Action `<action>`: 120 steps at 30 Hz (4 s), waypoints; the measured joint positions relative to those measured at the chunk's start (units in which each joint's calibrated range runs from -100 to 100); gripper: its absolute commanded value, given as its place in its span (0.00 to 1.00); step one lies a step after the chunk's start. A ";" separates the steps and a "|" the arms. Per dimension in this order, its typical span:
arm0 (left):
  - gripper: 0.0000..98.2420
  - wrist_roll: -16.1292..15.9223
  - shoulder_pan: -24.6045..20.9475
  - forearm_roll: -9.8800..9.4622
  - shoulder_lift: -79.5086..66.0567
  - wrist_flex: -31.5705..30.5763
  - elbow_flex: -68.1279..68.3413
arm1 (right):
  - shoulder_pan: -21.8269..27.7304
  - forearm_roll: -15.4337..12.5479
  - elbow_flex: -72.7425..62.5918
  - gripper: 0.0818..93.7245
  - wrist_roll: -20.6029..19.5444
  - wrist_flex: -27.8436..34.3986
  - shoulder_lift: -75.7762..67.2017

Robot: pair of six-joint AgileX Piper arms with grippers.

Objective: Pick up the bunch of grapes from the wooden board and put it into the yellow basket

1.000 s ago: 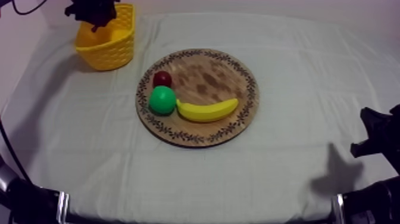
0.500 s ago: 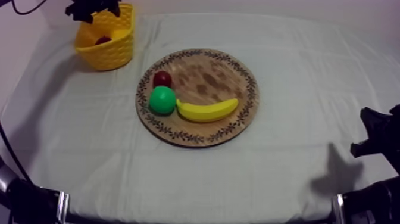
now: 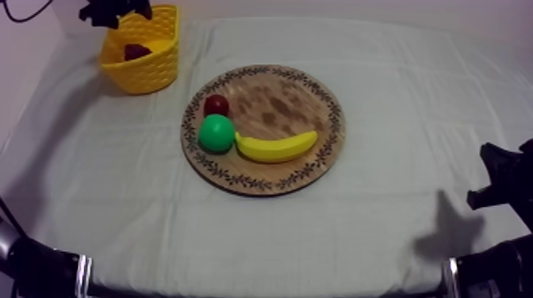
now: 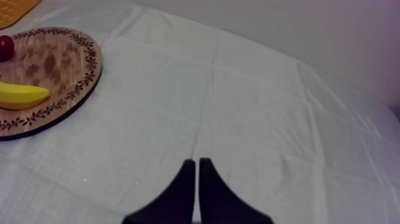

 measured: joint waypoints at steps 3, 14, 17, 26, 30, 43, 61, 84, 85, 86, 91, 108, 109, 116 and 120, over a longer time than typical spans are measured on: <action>0.55 -0.50 -0.15 0.49 -3.23 -2.32 3.65 | 0.00 0.00 0.00 0.00 0.00 0.00 0.00; 0.33 -2.17 -0.77 1.07 -18.97 -7.78 22.13 | 0.00 0.00 0.00 0.00 0.00 0.00 0.00; 0.25 -2.46 -0.47 1.07 -23.66 -8.84 27.40 | 0.00 0.00 0.00 0.00 0.00 0.00 0.00; 0.09 -2.37 0.00 0.62 -38.14 -16.18 45.93 | 0.00 0.00 0.00 0.00 0.00 0.00 0.00; 0.05 -1.74 0.00 -0.39 -44.51 -22.03 55.81 | 0.00 0.00 0.00 0.00 0.00 0.00 0.00; 0.00 2.79 -4.53 -5.95 -66.78 -27.31 79.45 | 0.00 0.00 0.00 0.00 0.00 0.00 0.00; 0.00 1.50 -5.93 -5.26 -100.71 -27.09 97.73 | 0.00 0.00 0.00 0.00 0.00 -0.02 0.00; 0.00 -0.54 -6.87 -5.14 -123.61 -18.53 101.09 | 0.00 0.00 0.00 0.00 0.02 -0.02 0.00; 0.00 -0.89 -6.69 -5.16 -123.63 -18.37 101.28 | 0.00 0.00 0.00 0.00 0.02 -0.02 0.00; 0.00 -1.21 -6.63 -5.16 -123.63 -18.22 101.56 | 0.00 0.00 0.00 0.00 0.02 -0.02 0.00; 0.00 -4.21 -6.37 -3.70 -123.63 -17.98 102.41 | 0.00 0.00 0.00 0.00 0.02 -0.02 0.00; 0.00 -8.05 -3.98 -2.93 -123.83 -19.44 103.09 | 0.00 0.00 0.00 0.00 0.02 -0.02 0.00; 0.00 -8.20 -3.92 -2.93 -123.83 -19.46 103.09 | 0.00 0.00 0.00 0.00 0.02 -0.02 0.00; 0.00 -4.95 -3.80 -2.93 -123.83 -19.46 103.09 | 0.00 0.00 0.00 0.00 0.02 -0.02 0.00; 0.00 -2.75 -3.79 -2.93 -123.83 -19.46 103.09 | 0.00 0.00 0.00 0.00 0.02 -0.02 0.00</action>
